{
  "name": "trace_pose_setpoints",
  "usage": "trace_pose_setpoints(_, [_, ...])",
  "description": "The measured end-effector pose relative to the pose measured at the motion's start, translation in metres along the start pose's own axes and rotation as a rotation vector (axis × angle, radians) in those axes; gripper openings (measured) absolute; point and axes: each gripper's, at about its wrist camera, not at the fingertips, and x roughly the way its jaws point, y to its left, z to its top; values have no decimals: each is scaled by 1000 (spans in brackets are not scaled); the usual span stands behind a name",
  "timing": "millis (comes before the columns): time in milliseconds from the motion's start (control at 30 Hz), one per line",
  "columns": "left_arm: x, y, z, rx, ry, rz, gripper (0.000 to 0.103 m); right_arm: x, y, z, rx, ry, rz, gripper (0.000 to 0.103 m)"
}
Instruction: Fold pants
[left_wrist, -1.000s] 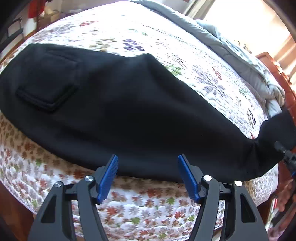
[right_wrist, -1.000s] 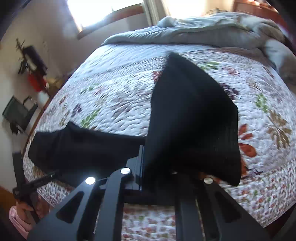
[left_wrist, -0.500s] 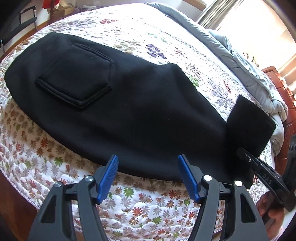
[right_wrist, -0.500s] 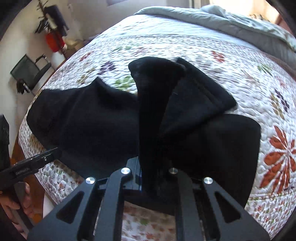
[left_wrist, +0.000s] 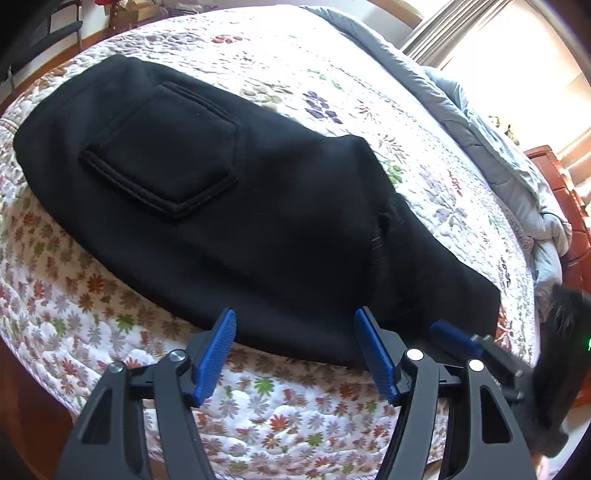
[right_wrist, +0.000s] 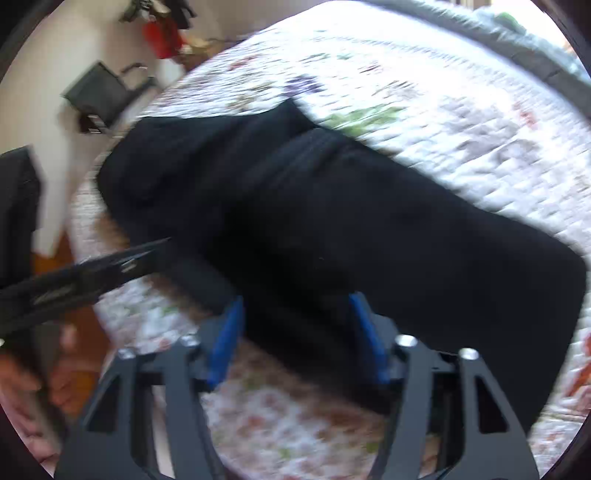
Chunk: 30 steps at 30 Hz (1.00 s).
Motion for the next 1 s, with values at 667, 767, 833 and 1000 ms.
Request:
trace_pose_setpoints(667, [60,-60,5,7,147,-4,28,-87,-110,-60,330,-150,-38,61])
trace_pose_setpoints(767, [53,-51,6,-36,130,-31,15,-89,-120,-64,372,-164,-37,61])
trace_pose_setpoints(833, [41,-48,4,-49,107,-63,13,-93,-128,-65,393,-173,-32,61])
trace_pose_setpoints(1000, [27,-31,2,-33,81,-41,13,-94,-131,-61,385,-169,-16,65])
